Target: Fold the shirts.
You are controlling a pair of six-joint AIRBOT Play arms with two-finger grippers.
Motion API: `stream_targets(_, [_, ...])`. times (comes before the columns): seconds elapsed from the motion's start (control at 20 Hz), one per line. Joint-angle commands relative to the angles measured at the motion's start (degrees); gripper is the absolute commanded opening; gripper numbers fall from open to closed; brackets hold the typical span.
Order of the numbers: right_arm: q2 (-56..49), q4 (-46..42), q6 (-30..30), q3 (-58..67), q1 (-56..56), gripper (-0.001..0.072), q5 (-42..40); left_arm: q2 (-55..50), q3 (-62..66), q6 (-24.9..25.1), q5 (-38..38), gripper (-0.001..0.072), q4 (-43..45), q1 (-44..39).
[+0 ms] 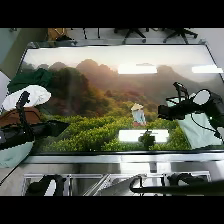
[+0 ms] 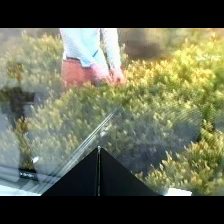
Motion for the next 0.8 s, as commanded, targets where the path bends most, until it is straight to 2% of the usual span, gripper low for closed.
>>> stream_targets(0.0, [0.0, 0.0, 0.0, 0.0, 0.0, 0.0016, 0.0, 0.1, 0.0, 0.0, -0.2, 0.0018, 0.0, 0.0])
stream_targets(0.3, [0.0, 0.0, 0.0, 0.0, 0.0, 0.0016, 0.0, 0.0, 0.0, 0.0, 0.7, 0.0018, 1.8, 0.0])
stream_targets(0.4, [0.0, 0.0, 0.0, 0.0, 0.0, 0.0016, 0.0, -0.3, 1.5, -0.1, 2.6, 0.0017, 10.0, 0.0])
stream_targets(0.5, [0.0, 0.0, 0.0, 0.0, 0.0, 0.0016, 0.0, -2.2, 5.5, -2.0, 3.2, 0.0021, 21.7, 0.0])
stream_targets(0.55, [0.0, 0.0, 0.0, 0.0, 0.0, 0.0016, 0.0, -4.1, 8.2, -3.0, 2.8, 0.0160, 27.3, 0.0])
stream_targets(0.6, [0.0, 0.0, 0.0, 0.0, 0.0, 0.0016, 0.0, -6.1, 10.4, -4.1, 2.9, 0.0565, 31.5, 0.0])
stream_targets(0.65, [0.0, 0.0, 0.0, 0.0, 0.0, 0.0016, 0.0, -8.9, 13.4, -5.5, 3.3, 0.0699, 36.6, 0.0])
stream_targets(0.75, [0.0, 0.0, 0.0, 0.0, 0.0, 0.0016, 0.0, -15.0, 18.4, -5.7, 4.9, 0.0699, 44.6, 0.0])
